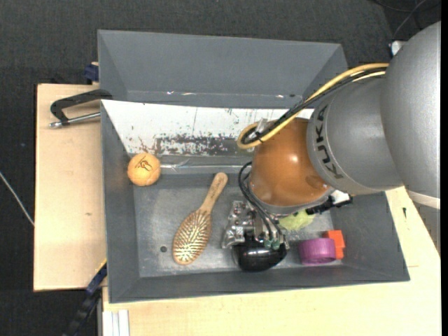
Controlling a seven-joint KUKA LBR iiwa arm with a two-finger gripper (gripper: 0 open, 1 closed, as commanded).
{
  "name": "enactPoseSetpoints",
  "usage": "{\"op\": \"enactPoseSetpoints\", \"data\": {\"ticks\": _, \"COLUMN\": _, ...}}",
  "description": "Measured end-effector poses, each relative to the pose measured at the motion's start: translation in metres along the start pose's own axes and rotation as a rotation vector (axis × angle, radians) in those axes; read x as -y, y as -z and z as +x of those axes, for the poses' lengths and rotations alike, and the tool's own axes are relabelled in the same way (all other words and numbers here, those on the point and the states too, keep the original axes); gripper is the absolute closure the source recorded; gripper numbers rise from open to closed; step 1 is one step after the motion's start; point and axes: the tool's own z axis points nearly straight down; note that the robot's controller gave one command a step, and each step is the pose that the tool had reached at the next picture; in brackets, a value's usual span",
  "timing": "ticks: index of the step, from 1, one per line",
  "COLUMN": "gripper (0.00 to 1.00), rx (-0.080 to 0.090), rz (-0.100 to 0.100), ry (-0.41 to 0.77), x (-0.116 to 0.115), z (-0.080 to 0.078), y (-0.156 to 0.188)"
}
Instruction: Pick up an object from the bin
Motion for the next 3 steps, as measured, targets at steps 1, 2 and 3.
{"op": "enactPoseSetpoints", "data": {"ticks": 1, "gripper": 1.00, "rx": -0.003, "rz": 0.001, "ry": 0.000, "x": 0.000, "z": -0.001, "y": 0.001}}
{"op": "enactPoseSetpoints", "data": {"ticks": 2, "gripper": 1.00, "rx": 0.008, "rz": 0.004, "ry": 0.042, "x": -0.046, "z": -0.014, "y": 0.008}}
{"op": "enactPoseSetpoints", "data": {"ticks": 3, "gripper": 1.00, "rx": -0.004, "rz": -0.002, "ry": 0.072, "x": -0.036, "z": -0.009, "y": 0.036}}
